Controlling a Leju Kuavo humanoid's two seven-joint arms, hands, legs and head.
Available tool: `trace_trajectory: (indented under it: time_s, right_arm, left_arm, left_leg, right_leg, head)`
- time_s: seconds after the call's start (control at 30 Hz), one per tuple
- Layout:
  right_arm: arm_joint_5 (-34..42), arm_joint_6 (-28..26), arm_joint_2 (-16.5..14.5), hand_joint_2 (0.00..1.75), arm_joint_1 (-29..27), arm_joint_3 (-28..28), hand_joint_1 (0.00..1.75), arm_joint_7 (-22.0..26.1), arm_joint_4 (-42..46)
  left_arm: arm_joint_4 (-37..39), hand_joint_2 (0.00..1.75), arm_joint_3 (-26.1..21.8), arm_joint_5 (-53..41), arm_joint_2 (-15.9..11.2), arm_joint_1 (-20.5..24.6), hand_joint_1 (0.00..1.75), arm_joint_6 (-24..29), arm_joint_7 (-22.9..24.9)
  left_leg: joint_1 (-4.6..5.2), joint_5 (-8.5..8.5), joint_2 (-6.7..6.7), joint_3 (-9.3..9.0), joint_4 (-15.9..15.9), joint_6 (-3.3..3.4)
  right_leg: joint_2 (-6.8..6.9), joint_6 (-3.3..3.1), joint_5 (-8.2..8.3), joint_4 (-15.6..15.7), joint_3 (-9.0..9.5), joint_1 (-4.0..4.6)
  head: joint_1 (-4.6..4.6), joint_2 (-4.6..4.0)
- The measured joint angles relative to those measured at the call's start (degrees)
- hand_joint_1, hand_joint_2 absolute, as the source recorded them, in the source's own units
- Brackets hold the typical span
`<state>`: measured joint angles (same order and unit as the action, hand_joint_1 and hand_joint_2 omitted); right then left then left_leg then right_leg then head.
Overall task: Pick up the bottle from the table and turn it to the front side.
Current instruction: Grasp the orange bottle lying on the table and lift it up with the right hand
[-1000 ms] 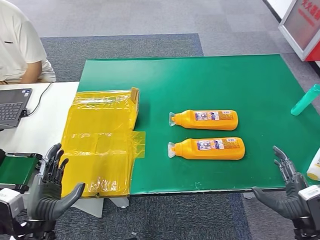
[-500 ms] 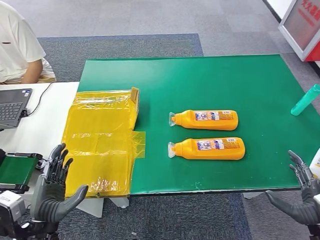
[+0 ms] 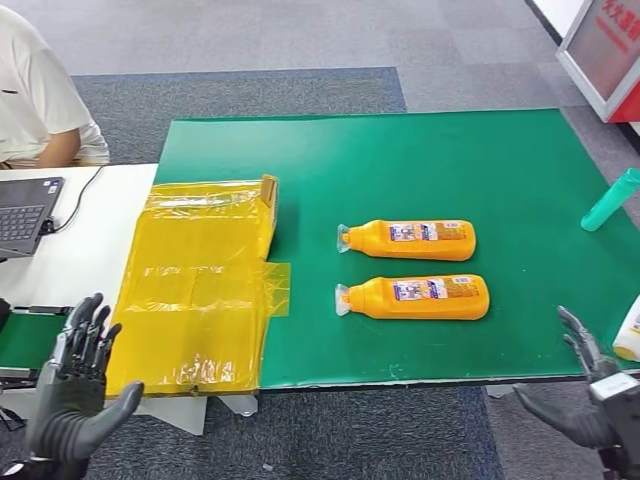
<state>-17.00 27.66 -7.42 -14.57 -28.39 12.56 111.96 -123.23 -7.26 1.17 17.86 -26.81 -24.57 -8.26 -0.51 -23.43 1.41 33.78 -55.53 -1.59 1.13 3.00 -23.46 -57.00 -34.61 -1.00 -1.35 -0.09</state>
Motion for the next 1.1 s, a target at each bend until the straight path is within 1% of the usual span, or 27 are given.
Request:
trace_trajectory:
  time_s: [0.07, 0.13, 0.23, 0.3, 0.43, 0.63, 0.7, 0.83, 0.9, 0.97, 1.1]
  right_arm:
    - [-1.77, -4.90, -0.19, 1.75, 0.60, 5.92, 0.00, -1.69, -0.27]
    - [-3.38, -8.58, -0.22, 1.75, 1.91, 11.52, 0.00, -3.10, -1.13]
    - [-4.35, -11.78, -0.23, 1.75, 3.98, 18.77, 0.00, -4.52, -2.98]
    - [-4.91, -12.76, -0.23, 1.75, 4.86, 22.06, 0.00, -4.97, -3.81]
    - [-9.92, -14.69, -0.19, 1.75, 5.70, 25.85, 0.00, -5.85, -4.79]
    - [-16.12, -16.31, -0.09, 1.75, 6.61, 28.87, 0.00, -6.53, -5.87]
    - [-23.34, -17.89, 0.16, 1.75, 7.16, 29.92, 0.00, -7.64, -6.34]
    - [-42.55, -21.16, 1.06, 1.75, 9.30, 32.42, 0.00, -10.86, -8.78]
    - [-49.78, -21.77, 1.54, 1.75, 10.58, 33.43, 0.00, -12.19, -10.74]
    - [-52.64, -21.77, 1.91, 1.75, 11.58, 34.01, 0.00, -12.77, -12.49]
    - [-55.51, -21.42, 2.47, 1.75, 13.22, 34.83, 0.00, -13.28, -15.40]
  left_arm:
    - [-0.34, 1.75, -4.67, 2.26, 0.52, 0.11, 0.00, -3.45, 0.66]
    - [-0.38, 1.75, -9.03, 3.45, 0.82, 0.50, 0.00, -6.47, 1.00]
    - [-0.37, 1.75, -14.36, 4.61, 1.20, 1.42, 0.00, -8.63, 1.58]
    - [-0.37, 1.75, -16.19, 4.51, 1.38, 1.67, 0.00, -8.75, 2.27]
    - [-0.33, 1.75, -16.81, 2.70, 1.70, 1.91, 0.00, -8.50, 3.12]
    - [-0.17, 1.75, -16.80, 1.73, 1.82, 1.95, 0.00, -8.41, 3.21]
    - [-0.03, 1.75, -16.73, 1.70, 1.87, 2.00, 0.00, -8.65, 3.27]
    - [0.37, 1.75, -16.24, 1.64, 2.08, 2.12, 0.00, -9.02, 3.29]
    - [0.52, 1.75, -16.06, 1.61, 2.14, 2.12, 0.00, -9.22, 3.29]
    - [0.60, 1.75, -15.97, 1.61, 2.14, 2.11, 0.00, -9.36, 3.29]
    - [0.79, 1.75, -15.85, 1.66, 2.14, 2.13, 0.00, -9.69, 3.37]
  left_leg:
    - [-0.02, 0.03, 0.00, -0.04, 0.01, -0.04]
    - [-0.03, 0.07, 0.01, -0.07, 0.01, -0.08]
    - [-0.04, 0.13, 0.01, -0.11, 0.01, -0.09]
    - [-0.04, 0.15, 0.01, -0.11, 0.01, -0.08]
    - [-0.03, 0.13, -0.01, -0.09, 0.01, -0.07]
    - [-0.03, 0.10, -0.01, -0.09, 0.01, -0.07]
    - [-0.03, 0.09, -0.01, -0.09, 0.01, -0.09]
    - [-0.03, 0.10, -0.01, -0.10, 0.01, -0.10]
    - [-0.03, 0.11, -0.01, -0.10, 0.01, -0.10]
    - [-0.03, 0.13, -0.01, -0.10, 0.01, -0.08]
    - [-0.03, 0.13, -0.01, -0.09, 0.01, -0.08]
  right_leg:
    - [0.00, -0.03, -0.01, -0.04, -0.01, 0.03]
    - [0.00, -0.06, 0.00, -0.06, -0.03, 0.05]
    - [0.01, -0.07, 0.01, -0.06, -0.04, 0.05]
    - [0.02, -0.07, 0.01, -0.06, -0.03, 0.05]
    - [0.02, -0.07, 0.01, -0.06, -0.02, 0.04]
    - [0.02, -0.07, 0.00, -0.06, -0.04, 0.04]
    - [0.01, -0.08, 0.00, -0.06, -0.04, 0.05]
    - [0.01, -0.08, 0.01, -0.06, -0.04, 0.05]
    - [0.01, -0.08, 0.02, -0.06, -0.03, 0.05]
    - [0.01, -0.08, 0.02, -0.06, -0.03, 0.04]
    - [0.01, -0.07, 0.02, -0.06, -0.04, 0.04]
  head:
    - [0.00, -0.01]
    - [0.00, -0.01]
    - [0.00, 0.00]
    - [0.00, 0.00]
    - [-0.01, 0.00]
    - [0.00, 0.00]
    - [0.01, 0.00]
    - [0.00, -0.01]
    - [0.00, 0.00]
    - [0.00, 0.00]
    - [0.01, 0.00]
